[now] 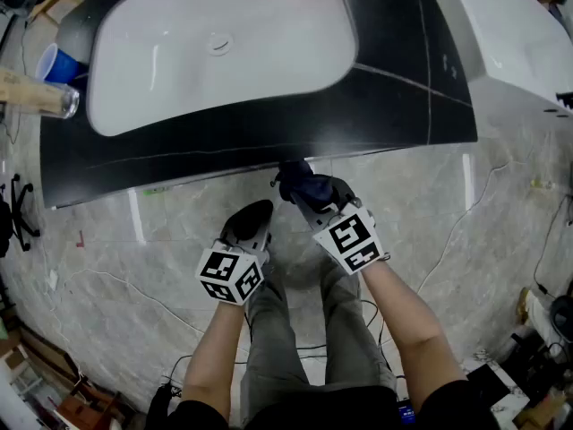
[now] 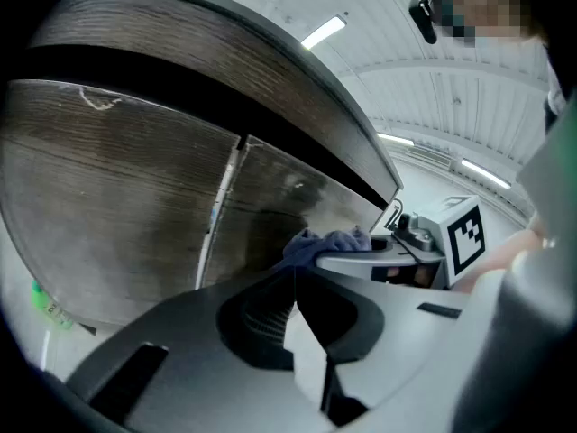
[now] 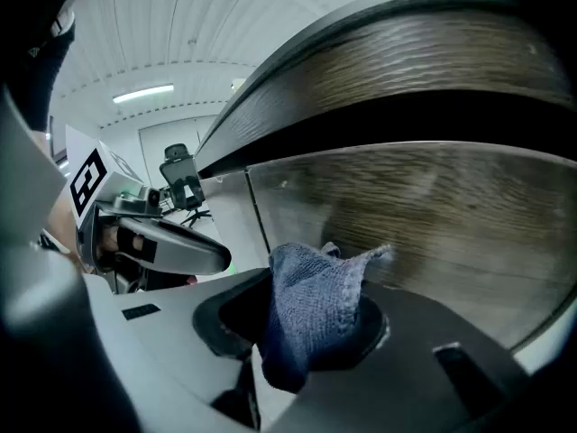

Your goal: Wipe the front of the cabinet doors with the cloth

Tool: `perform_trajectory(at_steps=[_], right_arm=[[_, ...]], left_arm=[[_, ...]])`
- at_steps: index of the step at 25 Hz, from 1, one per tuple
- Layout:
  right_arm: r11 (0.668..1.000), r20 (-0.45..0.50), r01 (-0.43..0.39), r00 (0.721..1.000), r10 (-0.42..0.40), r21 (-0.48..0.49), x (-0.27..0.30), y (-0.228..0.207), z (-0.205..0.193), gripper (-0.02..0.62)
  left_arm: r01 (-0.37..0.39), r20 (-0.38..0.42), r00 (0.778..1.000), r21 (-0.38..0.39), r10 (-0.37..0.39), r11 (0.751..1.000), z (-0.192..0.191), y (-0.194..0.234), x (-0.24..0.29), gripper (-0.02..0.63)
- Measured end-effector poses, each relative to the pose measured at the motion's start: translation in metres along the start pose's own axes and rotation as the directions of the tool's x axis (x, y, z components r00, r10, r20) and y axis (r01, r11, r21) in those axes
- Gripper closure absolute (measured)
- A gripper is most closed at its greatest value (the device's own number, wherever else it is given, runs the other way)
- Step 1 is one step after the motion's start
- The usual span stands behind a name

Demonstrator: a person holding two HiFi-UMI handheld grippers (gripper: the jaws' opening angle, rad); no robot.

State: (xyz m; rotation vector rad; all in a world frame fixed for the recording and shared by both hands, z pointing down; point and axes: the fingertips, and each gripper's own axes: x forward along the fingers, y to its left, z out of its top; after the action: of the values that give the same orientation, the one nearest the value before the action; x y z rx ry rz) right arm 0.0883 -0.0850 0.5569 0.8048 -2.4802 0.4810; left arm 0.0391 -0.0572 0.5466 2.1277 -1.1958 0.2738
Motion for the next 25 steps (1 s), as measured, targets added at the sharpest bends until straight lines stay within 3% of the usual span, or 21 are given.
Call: perform_trajectory(at_steps=[15,25], right_arm=[[0.982,-0.001,0.173,0.985,-0.173,0.075,-0.094,-0.116,-0.052,0.486],[0.968,-0.007,0.225,0.974,-0.226,0.113,-0.127,-0.156,-0.074,0.486]], left_arm=[[0.125,-0.053,0.991,0.03,-0.123,0.992,-0.013,-0.098,0.086,0.592],[0.146,-0.074,0.987,0.031,-0.143,0.989,-0.021,-0.126,0.12,0.592]])
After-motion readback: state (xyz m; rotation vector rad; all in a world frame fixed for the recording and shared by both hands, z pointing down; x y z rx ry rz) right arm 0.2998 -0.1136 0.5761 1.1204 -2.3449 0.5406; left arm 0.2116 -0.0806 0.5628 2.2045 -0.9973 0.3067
